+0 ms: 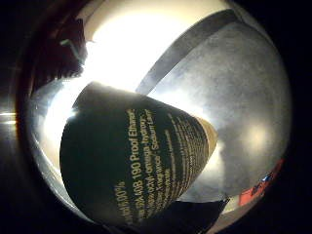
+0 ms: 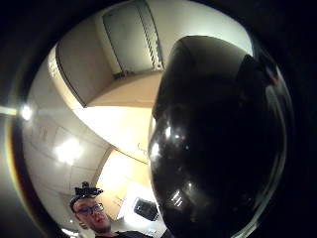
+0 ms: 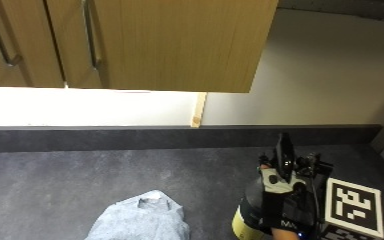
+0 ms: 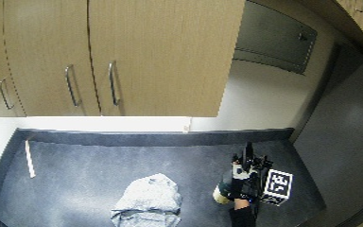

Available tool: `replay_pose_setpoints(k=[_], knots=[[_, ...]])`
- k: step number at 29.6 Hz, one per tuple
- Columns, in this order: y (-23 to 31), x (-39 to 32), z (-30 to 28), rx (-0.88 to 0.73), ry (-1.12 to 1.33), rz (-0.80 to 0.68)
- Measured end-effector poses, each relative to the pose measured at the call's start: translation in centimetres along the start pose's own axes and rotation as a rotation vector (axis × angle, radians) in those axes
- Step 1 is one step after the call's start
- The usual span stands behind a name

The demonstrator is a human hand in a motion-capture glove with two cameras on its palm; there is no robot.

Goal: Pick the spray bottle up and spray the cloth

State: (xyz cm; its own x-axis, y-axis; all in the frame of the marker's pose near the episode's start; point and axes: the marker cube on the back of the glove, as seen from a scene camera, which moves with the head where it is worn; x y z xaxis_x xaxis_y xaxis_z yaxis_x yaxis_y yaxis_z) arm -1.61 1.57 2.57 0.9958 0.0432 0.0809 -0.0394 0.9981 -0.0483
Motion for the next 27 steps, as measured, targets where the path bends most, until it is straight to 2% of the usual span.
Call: replay_pose_setpoints(k=[10, 16, 23, 27], knots=[[3.4, -0.8, 6.7, -0.281, 0.02, -0.071], [4.8, -1.4, 9.5, -0.389, 0.004, -0.094], [4.7, -1.2, 10.2, -0.437, 0.007, -0.045], [4.4, -0.6, 10.8, -0.504, 0.052, 0.037]])
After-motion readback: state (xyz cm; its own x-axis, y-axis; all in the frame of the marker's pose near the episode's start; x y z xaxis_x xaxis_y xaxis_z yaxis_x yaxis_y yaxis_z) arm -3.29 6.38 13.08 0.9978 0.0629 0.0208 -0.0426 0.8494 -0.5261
